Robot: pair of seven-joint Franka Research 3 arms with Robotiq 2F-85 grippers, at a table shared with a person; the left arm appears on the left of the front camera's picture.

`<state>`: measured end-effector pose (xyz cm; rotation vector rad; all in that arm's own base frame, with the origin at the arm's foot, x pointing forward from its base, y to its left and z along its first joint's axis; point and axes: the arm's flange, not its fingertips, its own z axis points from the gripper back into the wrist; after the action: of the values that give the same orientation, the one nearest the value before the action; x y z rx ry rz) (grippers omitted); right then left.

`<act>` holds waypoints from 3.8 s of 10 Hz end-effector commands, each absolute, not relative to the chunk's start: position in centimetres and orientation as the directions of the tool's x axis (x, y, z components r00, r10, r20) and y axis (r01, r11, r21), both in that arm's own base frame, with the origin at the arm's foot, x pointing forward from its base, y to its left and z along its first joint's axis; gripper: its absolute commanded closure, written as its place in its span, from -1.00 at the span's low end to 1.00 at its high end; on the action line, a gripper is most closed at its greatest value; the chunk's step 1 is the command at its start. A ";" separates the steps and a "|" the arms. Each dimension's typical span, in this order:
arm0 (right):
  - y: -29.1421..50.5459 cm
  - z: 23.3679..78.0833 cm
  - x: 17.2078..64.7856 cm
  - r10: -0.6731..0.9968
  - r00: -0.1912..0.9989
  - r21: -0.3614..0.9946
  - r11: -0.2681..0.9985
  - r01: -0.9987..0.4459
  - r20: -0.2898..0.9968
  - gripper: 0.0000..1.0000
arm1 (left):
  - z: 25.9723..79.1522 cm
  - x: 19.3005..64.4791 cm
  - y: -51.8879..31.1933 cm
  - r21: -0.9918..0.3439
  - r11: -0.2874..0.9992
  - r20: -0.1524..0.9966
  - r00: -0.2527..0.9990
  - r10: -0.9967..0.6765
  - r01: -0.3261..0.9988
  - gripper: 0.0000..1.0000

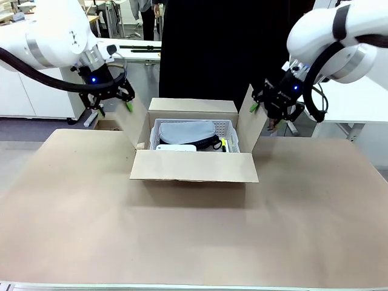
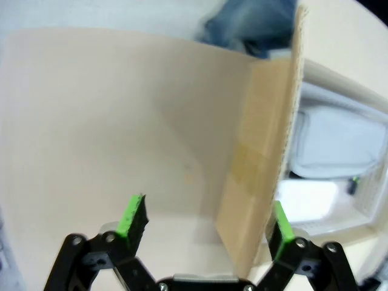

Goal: Pack the gift set into the box.
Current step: Lift both hands away from the flaps of the Package Box, then press and hold the closed box until the human finishes sealing it.

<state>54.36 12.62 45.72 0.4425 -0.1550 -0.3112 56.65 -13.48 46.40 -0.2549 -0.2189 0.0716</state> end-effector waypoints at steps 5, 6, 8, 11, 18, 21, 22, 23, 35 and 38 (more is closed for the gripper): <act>-0.5 54.3 41.4 -0.041 0.995 0.995 0.011 -0.096 0.096 -1.00 | 58.0 45.5 3.6 -0.940 -0.048 0.342 0.933 -0.114 0.339 -1.00; -2.4 54.0 40.1 -0.121 0.988 0.995 -0.019 -0.103 0.100 -1.00 | 57.4 44.8 6.5 -0.930 -0.139 0.348 0.936 -0.039 0.340 -1.00; -1.0 57.3 39.6 -0.173 0.965 0.973 0.153 -0.171 0.197 -1.00 | 61.2 42.8 4.7 -0.841 0.315 0.450 0.892 -0.041 0.439 -1.00; -1.0 57.3 39.6 -0.173 0.965 0.973 0.153 -0.171 0.197 -1.00 | 61.2 42.8 4.7 -0.841 0.315 0.450 0.892 -0.041 0.439 -1.00; -1.0 57.3 39.6 -0.173 0.965 0.973 0.153 -0.171 0.197 -1.00 | 61.2 42.8 4.7 -0.841 0.315 0.450 0.892 -0.041 0.439 -1.00; -1.0 57.3 39.6 -0.173 0.965 0.973 0.153 -0.171 0.197 -1.00 | 61.2 42.8 4.7 -0.841 0.315 0.450 0.892 -0.041 0.439 -1.00; -1.0 57.3 39.6 -0.173 0.965 0.973 0.153 -0.171 0.197 -1.00 | 61.2 42.8 4.7 -0.841 0.315 0.450 0.892 -0.041 0.439 -1.00; -1.0 57.3 39.6 -0.173 0.965 0.973 0.153 -0.171 0.197 -1.00 | 61.2 42.8 4.7 -0.841 0.315 0.450 0.892 -0.041 0.439 -1.00; -1.0 57.3 39.6 -0.173 0.965 0.973 0.153 -0.171 0.197 -1.00 | 61.2 42.8 4.7 -0.841 0.315 0.450 0.892 -0.041 0.439 -1.00; -1.0 57.3 39.6 -0.173 0.965 0.973 0.153 -0.171 0.197 -1.00 | 61.2 42.8 4.7 -0.841 0.315 0.450 0.892 -0.041 0.439 -1.00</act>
<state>39.52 -0.99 56.99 1.4334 -0.2981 0.0079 43.21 4.54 61.03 -1.2185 -0.3912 -0.3275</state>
